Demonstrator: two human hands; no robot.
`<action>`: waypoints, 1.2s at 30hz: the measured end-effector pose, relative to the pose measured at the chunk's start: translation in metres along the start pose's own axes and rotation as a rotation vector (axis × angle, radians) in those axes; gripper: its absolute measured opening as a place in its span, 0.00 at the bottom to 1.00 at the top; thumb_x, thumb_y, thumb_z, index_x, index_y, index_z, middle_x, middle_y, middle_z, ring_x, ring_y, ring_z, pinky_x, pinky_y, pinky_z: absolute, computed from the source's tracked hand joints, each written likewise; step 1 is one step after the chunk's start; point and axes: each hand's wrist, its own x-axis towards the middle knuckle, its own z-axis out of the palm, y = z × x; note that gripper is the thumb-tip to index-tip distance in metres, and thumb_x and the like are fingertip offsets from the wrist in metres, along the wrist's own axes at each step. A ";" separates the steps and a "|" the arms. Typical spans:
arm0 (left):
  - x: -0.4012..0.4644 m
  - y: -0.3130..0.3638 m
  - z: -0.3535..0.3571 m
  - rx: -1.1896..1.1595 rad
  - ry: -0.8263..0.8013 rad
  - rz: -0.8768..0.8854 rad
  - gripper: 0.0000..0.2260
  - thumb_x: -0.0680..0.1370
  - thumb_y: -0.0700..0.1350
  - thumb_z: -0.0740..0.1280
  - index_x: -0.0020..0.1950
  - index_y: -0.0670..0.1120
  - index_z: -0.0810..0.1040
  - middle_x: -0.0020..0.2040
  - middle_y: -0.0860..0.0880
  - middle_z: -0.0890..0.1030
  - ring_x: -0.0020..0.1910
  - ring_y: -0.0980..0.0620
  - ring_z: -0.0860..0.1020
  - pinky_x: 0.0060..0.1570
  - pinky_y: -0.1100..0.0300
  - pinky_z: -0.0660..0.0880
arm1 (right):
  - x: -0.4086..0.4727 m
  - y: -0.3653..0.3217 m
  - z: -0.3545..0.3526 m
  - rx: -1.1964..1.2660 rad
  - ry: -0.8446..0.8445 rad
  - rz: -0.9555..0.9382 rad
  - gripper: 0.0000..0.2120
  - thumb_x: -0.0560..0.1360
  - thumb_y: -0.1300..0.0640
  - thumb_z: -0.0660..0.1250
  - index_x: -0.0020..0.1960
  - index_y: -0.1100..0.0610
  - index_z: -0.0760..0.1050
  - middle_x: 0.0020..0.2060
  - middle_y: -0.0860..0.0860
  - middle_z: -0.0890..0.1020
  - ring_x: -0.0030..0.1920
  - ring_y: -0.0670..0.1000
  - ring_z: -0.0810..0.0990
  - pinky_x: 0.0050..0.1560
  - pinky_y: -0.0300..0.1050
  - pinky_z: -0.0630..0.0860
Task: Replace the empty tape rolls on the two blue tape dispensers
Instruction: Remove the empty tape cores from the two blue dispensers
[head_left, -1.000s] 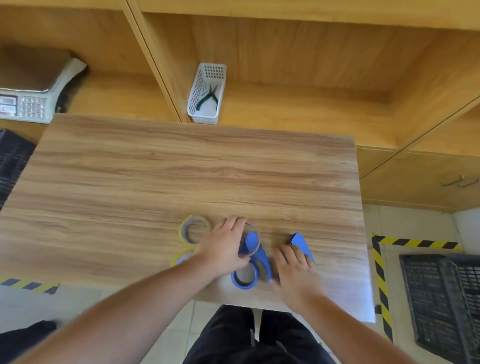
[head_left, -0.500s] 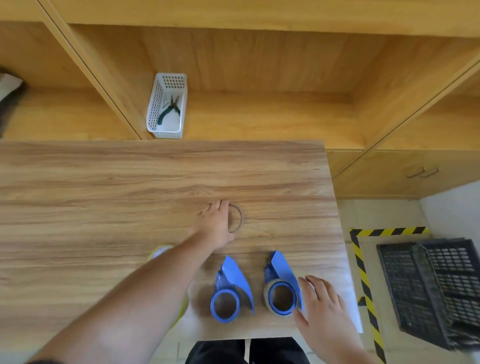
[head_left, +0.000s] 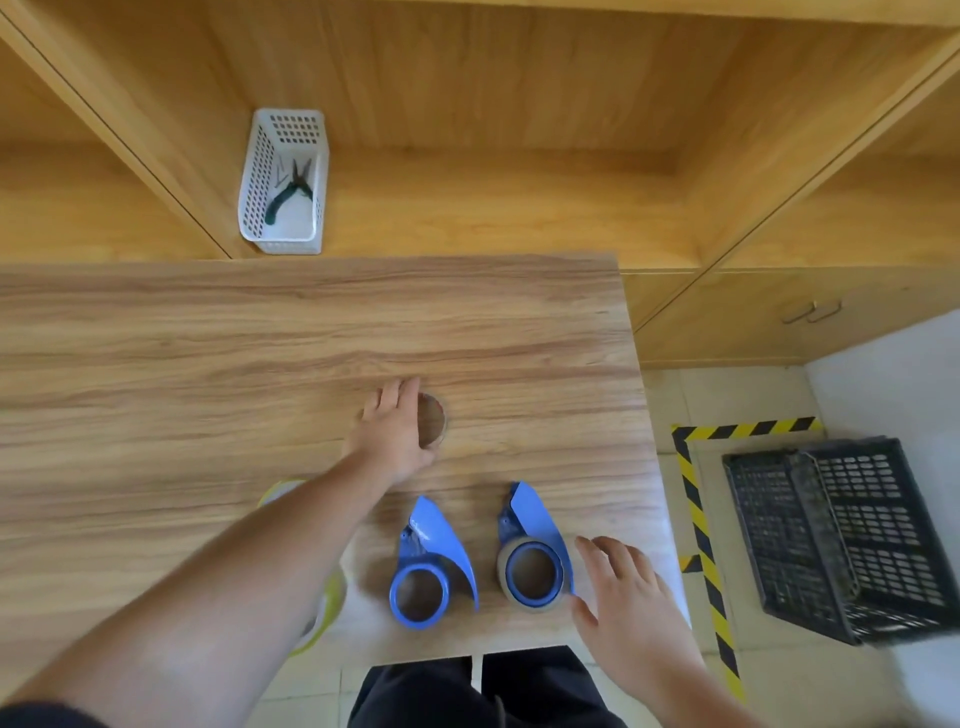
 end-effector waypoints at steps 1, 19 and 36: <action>-0.006 0.005 -0.001 0.000 0.030 0.009 0.48 0.68 0.60 0.77 0.81 0.51 0.56 0.79 0.49 0.60 0.75 0.43 0.63 0.71 0.46 0.66 | 0.001 0.000 -0.001 -0.001 -0.029 0.000 0.29 0.80 0.44 0.60 0.77 0.47 0.55 0.71 0.47 0.69 0.68 0.53 0.68 0.65 0.47 0.70; -0.180 0.111 0.095 0.108 -0.100 0.096 0.41 0.73 0.60 0.72 0.77 0.41 0.60 0.70 0.46 0.67 0.69 0.45 0.67 0.71 0.53 0.66 | 0.028 0.008 0.015 -0.095 -0.157 -0.139 0.36 0.80 0.49 0.58 0.81 0.46 0.41 0.64 0.52 0.74 0.59 0.56 0.74 0.54 0.52 0.75; -0.172 0.138 0.115 0.067 -0.110 0.003 0.38 0.76 0.52 0.71 0.78 0.40 0.56 0.72 0.44 0.66 0.71 0.45 0.67 0.72 0.54 0.66 | 0.038 0.026 0.019 -0.237 -0.141 -0.210 0.39 0.79 0.57 0.62 0.80 0.46 0.41 0.63 0.51 0.77 0.56 0.56 0.76 0.53 0.51 0.72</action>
